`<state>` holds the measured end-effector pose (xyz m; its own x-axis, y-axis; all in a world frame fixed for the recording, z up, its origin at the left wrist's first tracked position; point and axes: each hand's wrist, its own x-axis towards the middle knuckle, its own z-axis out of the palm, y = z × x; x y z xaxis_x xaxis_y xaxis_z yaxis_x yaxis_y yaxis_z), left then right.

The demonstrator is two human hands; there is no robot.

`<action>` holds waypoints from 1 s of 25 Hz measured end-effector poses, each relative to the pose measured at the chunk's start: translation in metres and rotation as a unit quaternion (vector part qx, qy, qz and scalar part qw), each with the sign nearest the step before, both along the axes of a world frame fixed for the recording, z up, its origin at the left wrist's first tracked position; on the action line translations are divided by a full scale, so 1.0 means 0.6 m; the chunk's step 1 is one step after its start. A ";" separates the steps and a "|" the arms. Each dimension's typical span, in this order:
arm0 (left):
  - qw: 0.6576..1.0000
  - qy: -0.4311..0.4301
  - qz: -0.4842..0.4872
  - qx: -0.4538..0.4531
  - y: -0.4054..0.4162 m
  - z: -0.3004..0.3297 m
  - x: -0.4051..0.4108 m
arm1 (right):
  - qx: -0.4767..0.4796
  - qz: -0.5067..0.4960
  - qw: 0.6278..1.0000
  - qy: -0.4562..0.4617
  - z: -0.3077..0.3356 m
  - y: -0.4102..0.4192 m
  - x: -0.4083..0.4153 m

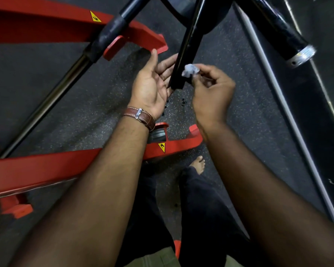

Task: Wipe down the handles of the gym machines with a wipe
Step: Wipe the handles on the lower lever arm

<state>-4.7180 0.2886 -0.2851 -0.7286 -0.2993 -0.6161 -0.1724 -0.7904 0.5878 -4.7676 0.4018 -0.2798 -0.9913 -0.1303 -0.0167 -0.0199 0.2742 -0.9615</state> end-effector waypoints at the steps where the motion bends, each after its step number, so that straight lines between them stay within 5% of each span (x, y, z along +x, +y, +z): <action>1: 1.000 -0.001 0.001 -0.016 0.005 -0.001 0.002 | -0.092 -0.029 0.989 -0.112 0.000 -0.012 -0.013; 3: 0.998 0.010 0.011 -0.068 0.011 -0.005 0.004 | -0.235 -0.081 0.933 -0.259 -0.005 -0.037 -0.023; 7: 0.993 0.016 0.025 -0.111 0.018 -0.018 0.015 | -0.223 -0.088 0.924 -0.299 -0.014 -0.023 0.053; 12: 0.996 -0.004 0.085 -0.004 0.031 -0.029 0.017 | -0.121 -0.082 0.986 -0.080 0.003 -0.031 -0.021; 15: 0.990 -0.003 0.115 0.077 0.041 -0.023 0.012 | 0.061 0.034 0.992 0.108 0.018 -0.009 -0.017; 19: 0.974 -0.008 0.161 0.158 0.046 -0.010 0.008 | 0.221 0.275 0.893 0.280 0.034 0.017 0.016; 22: 0.969 0.022 0.161 0.184 0.046 -0.005 0.012 | 0.388 0.375 0.758 0.366 0.067 -0.019 -0.006; 25: 0.965 0.028 0.177 0.193 0.047 0.008 0.011 | 0.434 0.459 0.625 0.459 0.110 -0.062 -0.024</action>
<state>-4.7111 0.3171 -0.2802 -0.6580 -0.2906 -0.6947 0.1711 -0.9561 0.2378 -4.7821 0.3647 -0.2140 -0.1502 -0.9876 0.0450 -0.9855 0.1532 0.0728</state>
